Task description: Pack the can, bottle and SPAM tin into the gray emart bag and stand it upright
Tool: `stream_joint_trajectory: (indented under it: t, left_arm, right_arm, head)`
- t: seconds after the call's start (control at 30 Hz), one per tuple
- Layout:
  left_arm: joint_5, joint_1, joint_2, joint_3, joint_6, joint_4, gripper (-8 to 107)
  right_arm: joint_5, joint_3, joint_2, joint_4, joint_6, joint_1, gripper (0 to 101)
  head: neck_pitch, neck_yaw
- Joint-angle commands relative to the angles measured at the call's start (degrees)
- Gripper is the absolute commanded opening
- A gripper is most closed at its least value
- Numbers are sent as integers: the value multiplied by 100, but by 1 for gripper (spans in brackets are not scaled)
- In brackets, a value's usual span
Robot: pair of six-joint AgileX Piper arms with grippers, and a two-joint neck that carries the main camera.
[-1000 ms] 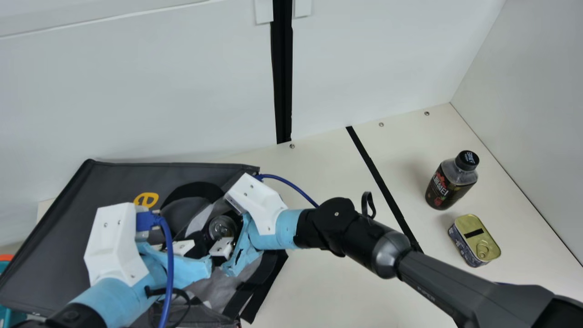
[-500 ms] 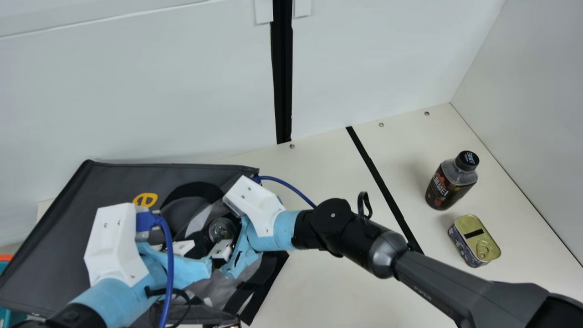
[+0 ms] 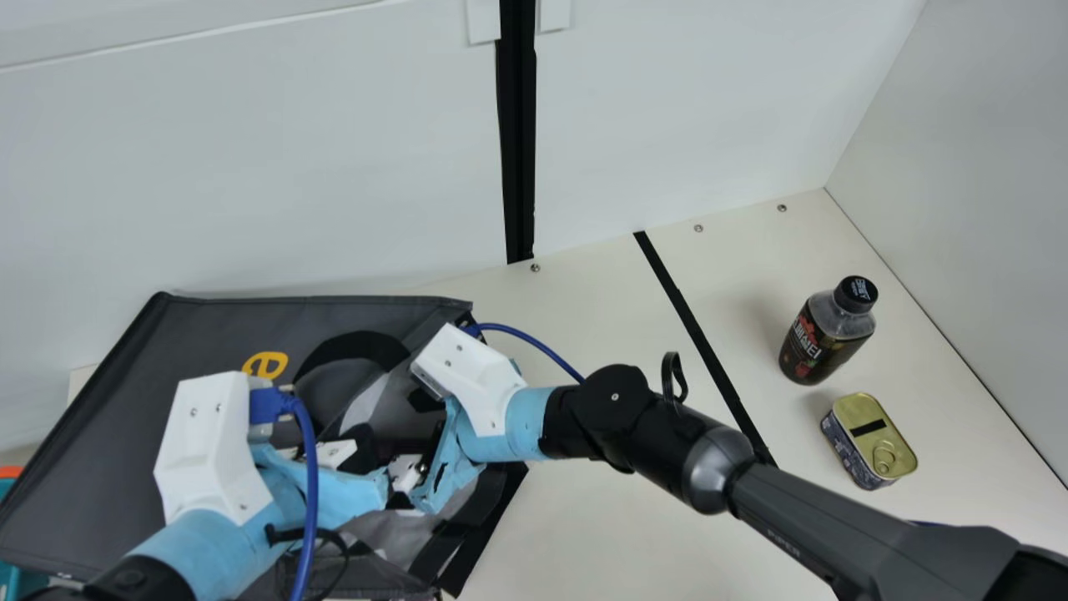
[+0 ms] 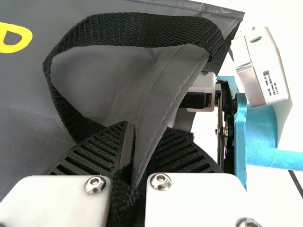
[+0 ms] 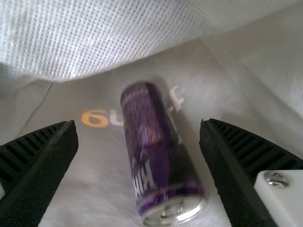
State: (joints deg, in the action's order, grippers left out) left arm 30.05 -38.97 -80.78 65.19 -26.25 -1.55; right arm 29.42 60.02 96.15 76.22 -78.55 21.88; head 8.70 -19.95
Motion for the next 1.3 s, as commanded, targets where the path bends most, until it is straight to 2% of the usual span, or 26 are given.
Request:
stream_joint_trajectory:
  t: [0.0,0.7,0.93,1.27]
  left_arm:
    - [0,0,0,0,0,0,-8]
    - [0,0,0,0,0,0,-8]
    - [0,0,0,0,0,0,-8]
    - [0,0,0,0,0,0,-8]
  right_arm:
    - [38,-1,-26,-9,19,-17,95]
    - [598,-152,-511,-511,85,-482,95]
    - [795,-270,-825,-677,168,-672,95]
    - [903,-548,-1460,-954,439,-922,95]
  head:
    - [130,-5]
    - [130,-5]
    - [130,-5]
    - [130,-5]
